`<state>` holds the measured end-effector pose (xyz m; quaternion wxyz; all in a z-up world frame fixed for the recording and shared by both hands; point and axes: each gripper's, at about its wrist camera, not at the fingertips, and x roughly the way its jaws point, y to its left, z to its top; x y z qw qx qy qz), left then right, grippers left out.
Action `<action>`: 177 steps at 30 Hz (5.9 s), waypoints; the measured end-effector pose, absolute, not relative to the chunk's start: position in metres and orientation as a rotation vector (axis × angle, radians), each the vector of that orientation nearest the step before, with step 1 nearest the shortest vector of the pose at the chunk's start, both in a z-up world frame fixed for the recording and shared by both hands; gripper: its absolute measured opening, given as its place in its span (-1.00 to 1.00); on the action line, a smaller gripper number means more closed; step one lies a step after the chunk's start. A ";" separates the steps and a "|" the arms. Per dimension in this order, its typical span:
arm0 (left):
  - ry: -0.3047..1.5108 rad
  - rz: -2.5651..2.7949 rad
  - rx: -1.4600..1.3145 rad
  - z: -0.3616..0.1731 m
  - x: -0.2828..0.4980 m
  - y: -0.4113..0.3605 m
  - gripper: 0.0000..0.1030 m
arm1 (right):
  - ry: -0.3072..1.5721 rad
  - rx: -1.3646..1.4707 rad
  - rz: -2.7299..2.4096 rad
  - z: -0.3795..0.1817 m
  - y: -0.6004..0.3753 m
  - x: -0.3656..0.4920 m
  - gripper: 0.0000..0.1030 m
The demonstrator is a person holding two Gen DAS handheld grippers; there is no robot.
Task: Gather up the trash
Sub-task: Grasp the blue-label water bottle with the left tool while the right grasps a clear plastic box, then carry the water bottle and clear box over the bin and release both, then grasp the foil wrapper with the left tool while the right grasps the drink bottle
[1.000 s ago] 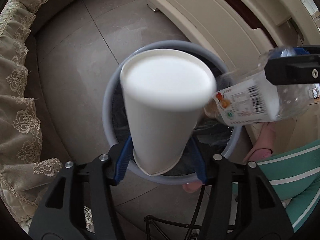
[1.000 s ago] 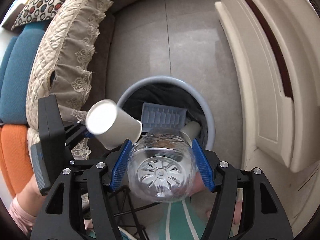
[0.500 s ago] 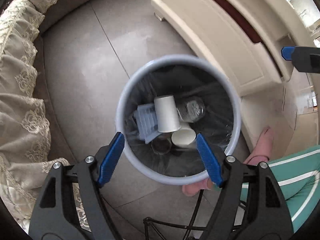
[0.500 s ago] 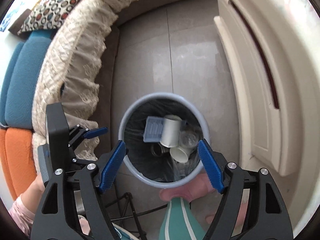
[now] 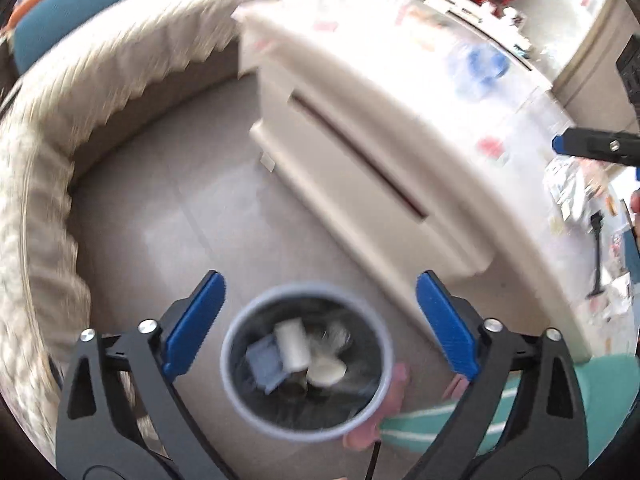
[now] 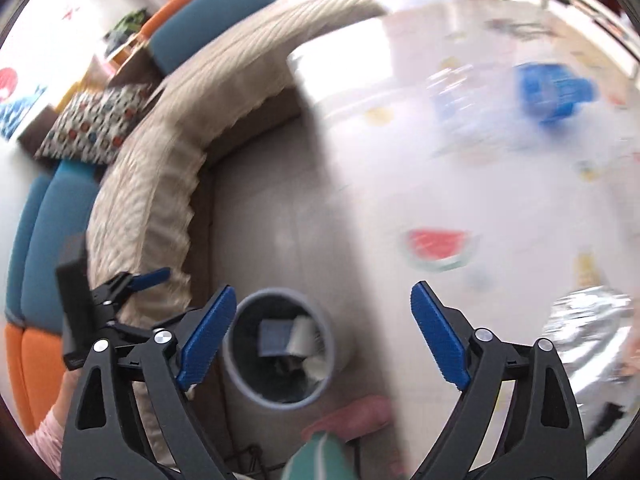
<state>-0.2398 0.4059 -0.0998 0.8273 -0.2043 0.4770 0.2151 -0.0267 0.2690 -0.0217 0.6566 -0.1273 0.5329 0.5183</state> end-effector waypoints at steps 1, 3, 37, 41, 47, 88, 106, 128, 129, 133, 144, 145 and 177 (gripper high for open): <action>1.001 0.445 -0.418 -0.091 -0.227 0.405 0.87 | 1.191 -0.280 1.148 -0.016 0.261 -0.014 0.73; 0.985 0.415 -0.379 -0.079 -0.202 0.400 0.87 | 1.167 -0.270 1.097 -0.007 0.248 0.010 0.76; 1.103 0.141 -0.229 -0.108 0.099 0.407 0.89 | 1.268 -0.311 0.898 -0.094 0.207 0.209 -0.06; 1.127 0.109 -0.230 -0.116 0.102 0.400 0.67 | 1.274 -0.282 0.901 -0.098 0.205 0.212 -0.18; 1.120 0.099 -0.189 -0.116 0.108 0.392 0.43 | 1.276 -0.247 0.905 -0.094 0.202 0.214 -0.32; 1.168 0.395 -0.335 -0.091 -0.278 0.387 0.19 | 1.351 -0.445 1.438 -0.059 0.275 -0.087 -0.35; 1.382 0.388 -0.552 -0.239 -0.353 0.375 0.20 | 1.560 -0.861 1.344 -0.183 0.345 -0.200 -0.35; 1.384 0.498 -0.584 -0.255 -0.346 0.390 0.66 | 1.582 -0.801 1.283 -0.201 0.361 -0.188 0.37; 1.377 0.499 -0.578 -0.249 -0.347 0.393 0.66 | 1.571 -0.790 1.294 -0.195 0.359 -0.186 0.38; 1.324 0.492 -0.553 -0.219 -0.349 0.393 0.67 | 1.526 -0.678 1.369 -0.151 0.352 -0.174 0.38; 1.070 0.370 -0.301 -0.080 -0.241 0.358 0.81 | 1.259 -0.391 1.265 -0.008 0.259 -0.054 0.54; 1.055 0.340 -0.284 -0.071 -0.225 0.350 0.81 | 1.246 -0.378 1.235 -0.002 0.246 -0.041 0.58; 1.186 -0.029 -0.131 -0.119 0.042 0.180 0.87 | 1.437 0.143 0.730 -0.093 -0.013 0.190 0.69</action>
